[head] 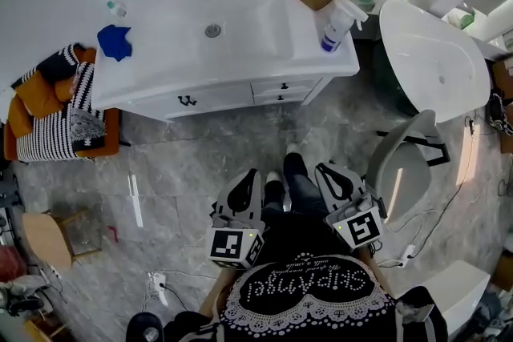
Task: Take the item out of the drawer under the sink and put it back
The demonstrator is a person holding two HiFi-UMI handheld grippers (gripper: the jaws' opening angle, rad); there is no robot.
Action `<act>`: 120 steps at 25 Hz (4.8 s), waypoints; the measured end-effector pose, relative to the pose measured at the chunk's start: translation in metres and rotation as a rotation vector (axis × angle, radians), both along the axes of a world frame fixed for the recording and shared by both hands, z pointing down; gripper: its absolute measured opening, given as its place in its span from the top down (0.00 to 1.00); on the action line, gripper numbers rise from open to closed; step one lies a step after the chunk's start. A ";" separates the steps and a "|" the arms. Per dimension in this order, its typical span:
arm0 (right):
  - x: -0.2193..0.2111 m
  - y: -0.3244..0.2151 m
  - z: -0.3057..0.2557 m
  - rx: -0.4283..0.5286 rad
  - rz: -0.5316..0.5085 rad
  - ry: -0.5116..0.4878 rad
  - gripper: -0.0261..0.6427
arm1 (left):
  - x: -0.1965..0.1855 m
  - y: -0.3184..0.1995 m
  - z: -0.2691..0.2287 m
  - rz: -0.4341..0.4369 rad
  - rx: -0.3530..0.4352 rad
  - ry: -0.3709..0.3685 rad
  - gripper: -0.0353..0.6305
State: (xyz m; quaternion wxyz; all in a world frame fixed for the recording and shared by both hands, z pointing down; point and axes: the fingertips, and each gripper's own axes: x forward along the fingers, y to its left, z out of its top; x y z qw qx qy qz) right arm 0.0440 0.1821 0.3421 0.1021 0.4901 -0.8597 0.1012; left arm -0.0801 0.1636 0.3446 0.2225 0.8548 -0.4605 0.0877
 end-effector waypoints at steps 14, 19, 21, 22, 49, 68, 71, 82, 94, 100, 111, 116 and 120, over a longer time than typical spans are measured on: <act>0.064 -0.084 -0.002 0.017 0.018 0.007 0.92 | 0.060 -0.091 -0.008 -0.016 0.010 0.012 0.94; 0.089 -0.112 -0.006 0.041 0.019 -0.019 0.92 | 0.076 -0.116 -0.014 -0.055 0.034 0.007 0.94; 0.097 -0.121 -0.007 0.051 0.009 -0.017 0.92 | 0.079 -0.124 -0.017 -0.080 0.049 0.007 0.94; 0.101 -0.126 -0.007 0.059 0.000 -0.015 0.92 | 0.081 -0.127 -0.019 -0.094 0.056 0.006 0.94; 0.128 -0.160 0.001 0.036 0.015 -0.022 0.92 | 0.091 -0.164 -0.024 -0.116 0.057 -0.022 0.94; 0.079 -0.174 -0.008 0.029 0.057 -0.002 0.92 | 0.051 -0.186 -0.033 -0.054 0.060 -0.001 0.94; 0.076 -0.175 -0.008 0.038 0.066 0.001 0.92 | 0.047 -0.188 -0.034 -0.048 0.064 0.006 0.94; 0.063 -0.173 -0.015 0.065 0.098 0.012 0.92 | 0.036 -0.190 -0.038 -0.018 0.096 0.026 0.94; 0.052 -0.177 -0.013 0.079 0.158 0.029 0.92 | 0.025 -0.201 -0.033 0.029 0.102 0.033 0.94; 0.048 -0.178 -0.020 0.101 0.185 0.050 0.92 | 0.026 -0.204 -0.036 0.062 0.115 0.040 0.94; 0.038 -0.173 -0.020 0.115 0.186 0.042 0.93 | 0.030 -0.198 -0.035 0.112 0.138 0.042 0.94; 0.037 -0.171 -0.018 0.109 0.193 0.051 0.93 | 0.031 -0.195 -0.033 0.125 0.139 0.039 0.94; 0.040 -0.170 -0.017 0.105 0.209 0.054 0.93 | 0.034 -0.193 -0.033 0.144 0.138 0.040 0.94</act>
